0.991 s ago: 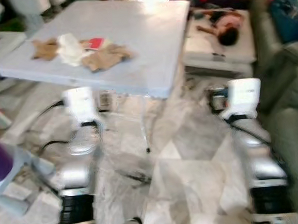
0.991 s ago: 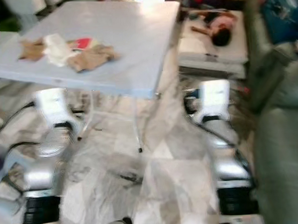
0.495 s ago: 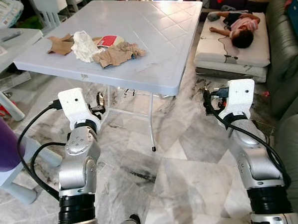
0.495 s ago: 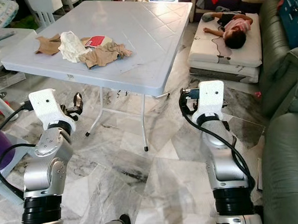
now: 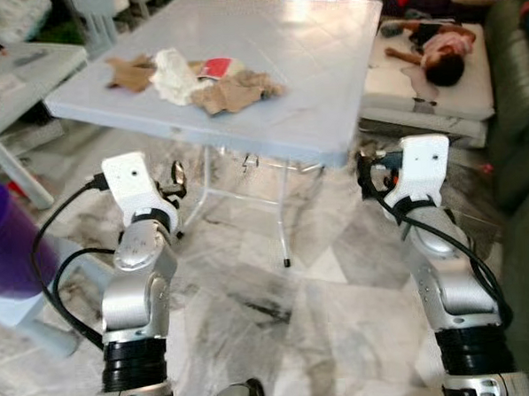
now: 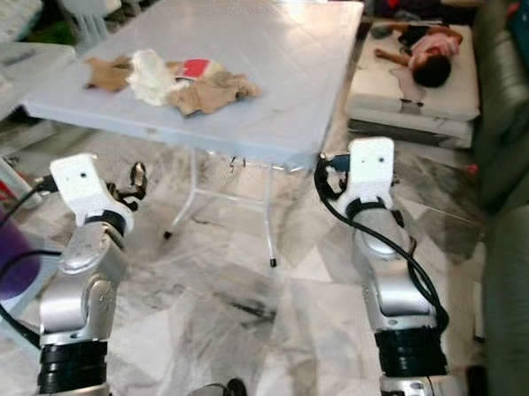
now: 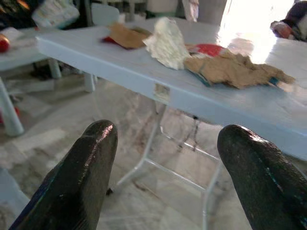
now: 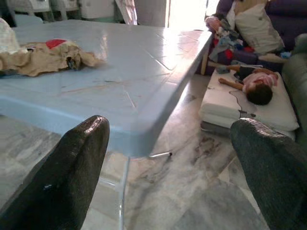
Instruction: Picking trash to rubbish bin
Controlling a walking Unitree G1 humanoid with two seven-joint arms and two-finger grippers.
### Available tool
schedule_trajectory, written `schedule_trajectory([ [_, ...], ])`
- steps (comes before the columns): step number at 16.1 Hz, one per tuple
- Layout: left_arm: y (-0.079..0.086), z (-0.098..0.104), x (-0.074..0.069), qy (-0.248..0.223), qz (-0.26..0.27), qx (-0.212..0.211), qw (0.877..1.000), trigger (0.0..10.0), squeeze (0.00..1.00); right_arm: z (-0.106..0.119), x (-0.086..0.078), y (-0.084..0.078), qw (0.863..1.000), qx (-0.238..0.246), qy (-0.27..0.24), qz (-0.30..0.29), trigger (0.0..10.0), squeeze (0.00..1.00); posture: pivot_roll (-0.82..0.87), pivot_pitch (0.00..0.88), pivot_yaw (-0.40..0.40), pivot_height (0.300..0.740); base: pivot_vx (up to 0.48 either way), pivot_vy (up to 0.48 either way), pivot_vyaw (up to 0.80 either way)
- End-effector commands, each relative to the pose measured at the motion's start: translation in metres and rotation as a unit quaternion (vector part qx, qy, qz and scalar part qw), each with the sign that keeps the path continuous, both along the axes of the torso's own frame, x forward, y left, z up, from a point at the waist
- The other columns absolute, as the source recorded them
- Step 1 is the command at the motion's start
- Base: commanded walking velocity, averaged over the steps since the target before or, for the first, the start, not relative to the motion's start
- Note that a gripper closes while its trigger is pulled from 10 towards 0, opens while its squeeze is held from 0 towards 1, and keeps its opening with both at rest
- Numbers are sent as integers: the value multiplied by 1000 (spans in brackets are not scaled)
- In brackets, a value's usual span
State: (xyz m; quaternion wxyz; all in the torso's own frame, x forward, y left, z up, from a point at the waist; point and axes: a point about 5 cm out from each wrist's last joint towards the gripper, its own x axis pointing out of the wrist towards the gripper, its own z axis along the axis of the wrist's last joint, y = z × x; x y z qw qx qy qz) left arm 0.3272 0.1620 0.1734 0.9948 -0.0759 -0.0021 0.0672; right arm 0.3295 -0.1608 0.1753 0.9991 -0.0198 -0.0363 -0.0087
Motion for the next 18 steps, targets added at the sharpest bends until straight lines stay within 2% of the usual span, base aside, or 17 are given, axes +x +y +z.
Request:
schedule_trajectory([
  [1,-2,-2,0,6,-6,9,1000,10000,0,0,-1,-2,1000,0,2,-6,10000,0,47,124,-4,740,0,480,0],
  [11,-1,-3,1,13,-2,20,1000,10000,0,1,0,-3,1000,1,-1,-11,10000,0,44,123,-3,740,0,480,0],
  [15,-5,3,2,-9,-15,28,999,10000,0,1,1,-5,1000,11,3,-17,10000,0,45,119,-2,740,0,0,0],
  [18,-5,4,3,-12,-12,39,999,10000,0,2,1,-5,1000,11,0,-17,10000,0,44,120,-2,740,0,0,-706],
])
